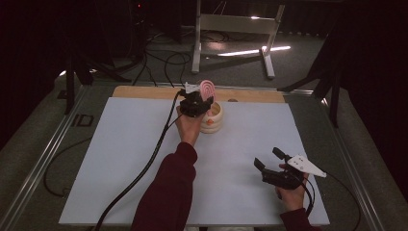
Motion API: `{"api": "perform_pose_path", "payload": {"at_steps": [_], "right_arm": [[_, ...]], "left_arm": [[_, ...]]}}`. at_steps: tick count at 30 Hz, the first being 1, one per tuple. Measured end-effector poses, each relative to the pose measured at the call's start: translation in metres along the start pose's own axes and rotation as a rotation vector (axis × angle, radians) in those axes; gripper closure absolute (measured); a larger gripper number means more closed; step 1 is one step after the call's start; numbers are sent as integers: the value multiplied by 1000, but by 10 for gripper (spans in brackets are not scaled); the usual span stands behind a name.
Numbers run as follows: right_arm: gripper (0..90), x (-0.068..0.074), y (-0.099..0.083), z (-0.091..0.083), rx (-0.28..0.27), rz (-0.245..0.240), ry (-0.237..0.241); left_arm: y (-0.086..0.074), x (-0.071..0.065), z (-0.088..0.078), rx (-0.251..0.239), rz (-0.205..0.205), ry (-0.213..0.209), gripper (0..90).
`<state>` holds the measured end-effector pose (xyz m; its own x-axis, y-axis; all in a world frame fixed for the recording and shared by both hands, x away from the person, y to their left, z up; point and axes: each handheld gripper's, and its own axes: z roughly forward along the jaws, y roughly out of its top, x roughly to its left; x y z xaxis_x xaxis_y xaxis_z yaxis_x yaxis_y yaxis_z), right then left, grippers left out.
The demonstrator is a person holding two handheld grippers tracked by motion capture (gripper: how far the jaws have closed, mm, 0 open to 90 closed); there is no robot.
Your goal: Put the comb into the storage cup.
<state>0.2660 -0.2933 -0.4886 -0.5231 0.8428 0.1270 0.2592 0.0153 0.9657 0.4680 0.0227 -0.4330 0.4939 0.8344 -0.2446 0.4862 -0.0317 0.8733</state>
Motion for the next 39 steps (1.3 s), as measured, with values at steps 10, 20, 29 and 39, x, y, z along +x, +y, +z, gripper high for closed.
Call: {"api": "perform_pose_path", "payload": {"at_steps": [10, 20, 29, 39], "right_arm": [[99, 0, 0, 0, -1, -2, 1], [99, 0, 0, 0, -1, 0, 0], [99, 0, 0, -1, -3, 1, 1], [99, 0, 0, -1, -2, 1, -1]], "left_arm": [[0, 2, 0, 2, -17, -11, 634], [0, 2, 0, 1, -20, -12, 630], [-1, 3, 1, 4, -21, -6, 620], [0, 6, 0, 17, -14, 2, 597]]}}
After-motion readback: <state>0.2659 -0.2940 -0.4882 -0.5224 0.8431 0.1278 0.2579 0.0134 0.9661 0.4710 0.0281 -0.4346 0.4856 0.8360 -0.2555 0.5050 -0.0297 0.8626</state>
